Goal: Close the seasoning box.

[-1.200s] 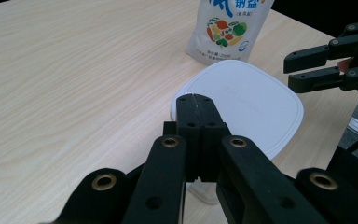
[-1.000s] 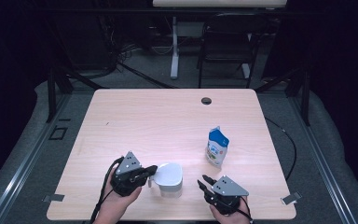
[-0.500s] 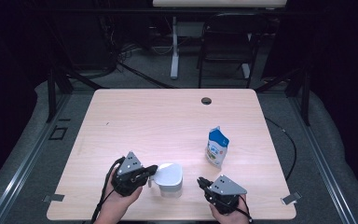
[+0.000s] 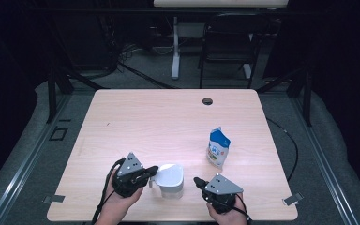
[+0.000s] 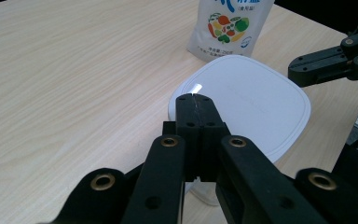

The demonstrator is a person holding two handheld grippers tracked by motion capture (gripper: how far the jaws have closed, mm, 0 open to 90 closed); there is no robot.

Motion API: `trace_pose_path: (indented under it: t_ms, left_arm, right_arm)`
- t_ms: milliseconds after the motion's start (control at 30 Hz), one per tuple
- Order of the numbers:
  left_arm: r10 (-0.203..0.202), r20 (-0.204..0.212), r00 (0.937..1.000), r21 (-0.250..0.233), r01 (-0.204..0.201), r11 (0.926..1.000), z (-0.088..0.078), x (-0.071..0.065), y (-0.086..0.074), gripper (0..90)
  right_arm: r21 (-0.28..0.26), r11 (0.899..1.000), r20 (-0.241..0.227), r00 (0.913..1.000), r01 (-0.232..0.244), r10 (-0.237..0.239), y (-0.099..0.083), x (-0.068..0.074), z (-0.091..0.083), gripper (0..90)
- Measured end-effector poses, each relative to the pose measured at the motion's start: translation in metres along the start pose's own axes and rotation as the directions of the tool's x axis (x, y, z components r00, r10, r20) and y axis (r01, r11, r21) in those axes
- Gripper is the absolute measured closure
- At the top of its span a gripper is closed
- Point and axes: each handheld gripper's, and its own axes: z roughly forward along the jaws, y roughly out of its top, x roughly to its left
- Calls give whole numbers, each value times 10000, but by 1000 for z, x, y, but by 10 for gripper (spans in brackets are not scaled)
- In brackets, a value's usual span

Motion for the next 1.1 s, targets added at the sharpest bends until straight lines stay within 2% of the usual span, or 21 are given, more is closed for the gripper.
trace_pose_path:
  t_ms: [567, 700, 1100]
  left_arm:
    - [-37, 1, 10000, -100, 37, 9999, 0, 0, -1, 900]
    - [-62, -4, 10000, -110, 62, 9999, 0, 0, -2, 900]
    - [-102, 25, 9999, -144, 102, 9998, -1, 1, -2, 900]
  right_arm:
    - [-57, 9990, -543, 9975, 453, -455, 16, 13, 6, 900]
    - [65, 9982, -564, 9967, 594, -590, 17, 15, 10, 900]
    - [110, 9984, -598, 9967, 563, -555, 17, 16, 15, 900]
